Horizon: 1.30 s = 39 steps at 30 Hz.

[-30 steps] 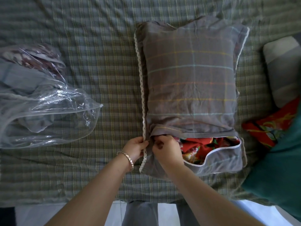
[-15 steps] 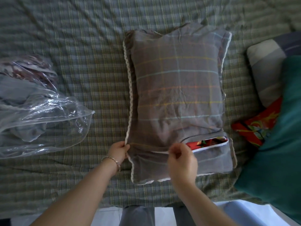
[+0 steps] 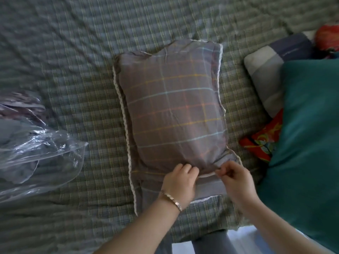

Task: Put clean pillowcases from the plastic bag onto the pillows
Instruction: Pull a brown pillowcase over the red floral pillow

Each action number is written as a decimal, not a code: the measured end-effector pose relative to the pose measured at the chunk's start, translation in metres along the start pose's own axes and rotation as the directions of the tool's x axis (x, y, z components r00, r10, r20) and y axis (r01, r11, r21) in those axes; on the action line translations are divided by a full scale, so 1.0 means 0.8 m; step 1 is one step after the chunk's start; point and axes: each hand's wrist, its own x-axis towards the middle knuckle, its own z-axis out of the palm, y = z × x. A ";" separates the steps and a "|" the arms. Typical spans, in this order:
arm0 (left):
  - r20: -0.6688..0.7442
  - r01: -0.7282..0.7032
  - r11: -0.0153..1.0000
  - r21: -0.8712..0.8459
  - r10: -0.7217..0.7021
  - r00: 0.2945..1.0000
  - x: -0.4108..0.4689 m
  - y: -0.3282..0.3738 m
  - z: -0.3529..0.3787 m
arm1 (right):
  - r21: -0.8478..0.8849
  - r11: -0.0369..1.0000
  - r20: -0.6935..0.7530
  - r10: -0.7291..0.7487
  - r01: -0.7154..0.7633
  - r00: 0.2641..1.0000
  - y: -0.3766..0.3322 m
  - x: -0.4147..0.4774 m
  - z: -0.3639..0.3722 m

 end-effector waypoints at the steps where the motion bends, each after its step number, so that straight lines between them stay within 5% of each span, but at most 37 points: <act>1: -0.039 -0.043 0.999 -0.026 0.042 0.998 -0.005 -0.005 0.001 | 0.021 0.998 -0.022 0.058 -0.057 0.998 0.011 0.014 -0.009; 6: -0.097 -0.031 0.999 0.042 0.035 0.995 -0.023 -0.043 -0.007 | -0.005 0.967 -0.119 0.254 -0.256 0.960 0.052 0.079 -0.037; 9: -0.181 0.289 0.950 -0.114 -0.306 0.935 -0.025 -0.047 0.003 | 0.078 0.939 -0.132 0.343 -0.335 0.930 0.058 0.094 -0.023; 10: -0.142 0.495 0.845 -0.201 -0.525 0.839 -0.026 -0.046 0.008 | 0.164 0.905 -0.095 0.411 -0.392 0.907 0.062 0.092 -0.017; 12: 0.144 0.861 0.417 -0.290 -0.871 0.470 -0.032 -0.051 0.022 | 0.253 0.813 0.053 0.529 -0.524 0.847 0.074 0.075 0.000; 14: 0.441 0.950 -0.028 -0.310 -0.890 0.118 -0.033 -0.059 0.025 | 0.128 0.833 0.149 0.520 -0.538 0.841 0.081 0.054 0.016; 16: 0.616 0.896 -0.268 -0.355 -0.788 0.008 -0.027 -0.067 0.024 | -0.034 0.881 0.145 0.471 -0.472 0.870 0.079 0.049 0.024; 19: 0.614 0.849 -0.316 -0.425 -0.789 0.014 -0.019 -0.083 0.020 | -0.151 0.905 0.136 0.417 -0.397 0.899 0.054 0.059 0.021; 22: 0.589 0.823 -0.261 -0.504 -0.801 0.107 -0.023 -0.079 -0.005 | -0.202 0.933 0.061 0.314 -0.296 0.947 0.019 0.048 0.005; 28: 0.273 0.573 0.010 -0.820 -0.872 0.406 -0.039 -0.069 -0.139 | -0.109 0.994 -0.197 -0.004 -0.018 0.980 -0.088 -0.048 -0.036; 34: 0.015 0.359 0.280 -0.890 -0.771 0.637 -0.122 -0.062 -0.275 | 0.001 0.986 -0.336 -0.155 0.165 0.929 -0.157 -0.209 -0.057; 39: -0.032 0.378 0.390 -0.840 -0.730 0.683 -0.232 -0.053 -0.335 | -0.020 0.977 -0.270 -0.212 0.214 0.939 -0.181 -0.322 -0.048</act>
